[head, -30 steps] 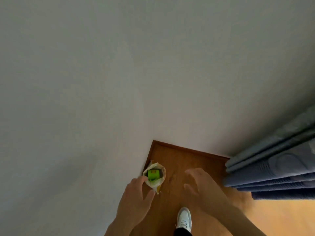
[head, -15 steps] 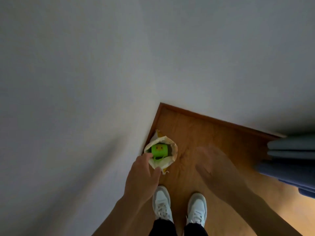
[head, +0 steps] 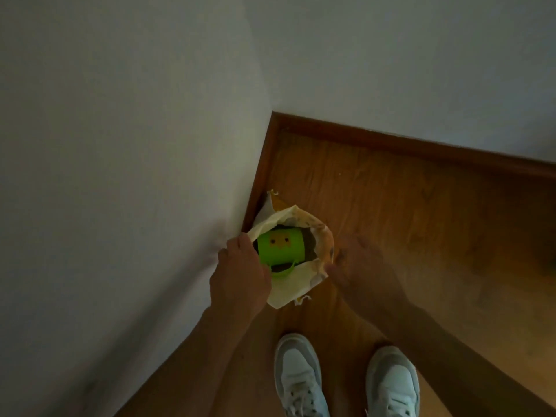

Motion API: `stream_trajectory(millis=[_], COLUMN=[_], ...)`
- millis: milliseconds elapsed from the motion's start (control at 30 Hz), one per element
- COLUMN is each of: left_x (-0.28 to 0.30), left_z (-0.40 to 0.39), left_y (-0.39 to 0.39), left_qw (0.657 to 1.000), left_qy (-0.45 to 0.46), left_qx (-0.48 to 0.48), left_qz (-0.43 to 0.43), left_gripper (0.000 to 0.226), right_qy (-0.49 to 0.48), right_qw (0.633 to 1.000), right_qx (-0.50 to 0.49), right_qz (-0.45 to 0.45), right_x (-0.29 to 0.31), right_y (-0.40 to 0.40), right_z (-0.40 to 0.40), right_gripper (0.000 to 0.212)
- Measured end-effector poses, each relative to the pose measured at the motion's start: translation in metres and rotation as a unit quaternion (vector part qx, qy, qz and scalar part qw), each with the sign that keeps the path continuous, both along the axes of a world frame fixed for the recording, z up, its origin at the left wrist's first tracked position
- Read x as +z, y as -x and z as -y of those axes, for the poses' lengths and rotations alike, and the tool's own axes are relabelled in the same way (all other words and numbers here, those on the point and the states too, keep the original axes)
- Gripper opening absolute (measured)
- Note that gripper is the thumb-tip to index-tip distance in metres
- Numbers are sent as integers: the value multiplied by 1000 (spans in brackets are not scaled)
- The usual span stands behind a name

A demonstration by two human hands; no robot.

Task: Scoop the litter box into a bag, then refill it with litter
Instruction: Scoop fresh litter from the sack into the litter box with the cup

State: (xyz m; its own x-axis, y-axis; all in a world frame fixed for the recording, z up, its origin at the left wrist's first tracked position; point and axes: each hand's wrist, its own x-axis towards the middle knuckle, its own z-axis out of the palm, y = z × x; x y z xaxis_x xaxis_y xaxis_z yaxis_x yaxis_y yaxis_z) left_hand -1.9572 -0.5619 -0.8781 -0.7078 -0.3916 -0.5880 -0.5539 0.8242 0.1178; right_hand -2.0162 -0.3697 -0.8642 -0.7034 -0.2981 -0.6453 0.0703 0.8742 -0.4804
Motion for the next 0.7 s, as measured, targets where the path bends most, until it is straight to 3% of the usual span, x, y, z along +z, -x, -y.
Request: stream_trajectory(millis=[133, 233, 300, 400, 433, 567, 700], left_x=[-43, -62, -70, -73, -72, -55, -8], left_z=[10, 16, 20, 23, 23, 21, 10], left_y=[0, -4, -4, -1, 1, 11, 21], left_qw=[1000, 999, 997, 994, 993, 986, 974], left_qy=[17, 20, 23, 16, 12, -13, -38], left_qx=[-16, -28, -25, -13, -7, 28, 48], left_qz=[4, -41, -67, -103, -114, -164, -217], left_gripper=[44, 23, 17, 10, 8, 5, 27], right_qy=[9, -28, -67, -68, -63, 2, 25], right_qw=[999, 999, 997, 993, 993, 995, 995], right_qx=[-37, -44, -30, -87, -92, -92, -79], right_qz=[-2, -14, -32, -38, -32, -33, -61], right_x=[-60, -95, -112, -121, -119, -94, -39], right_y=[0, -4, -2, 3, 5, 12, 24], right_z=[14, 20, 23, 21, 20, 17, 0], right_gripper=[57, 55, 46, 12, 3, 38, 35])
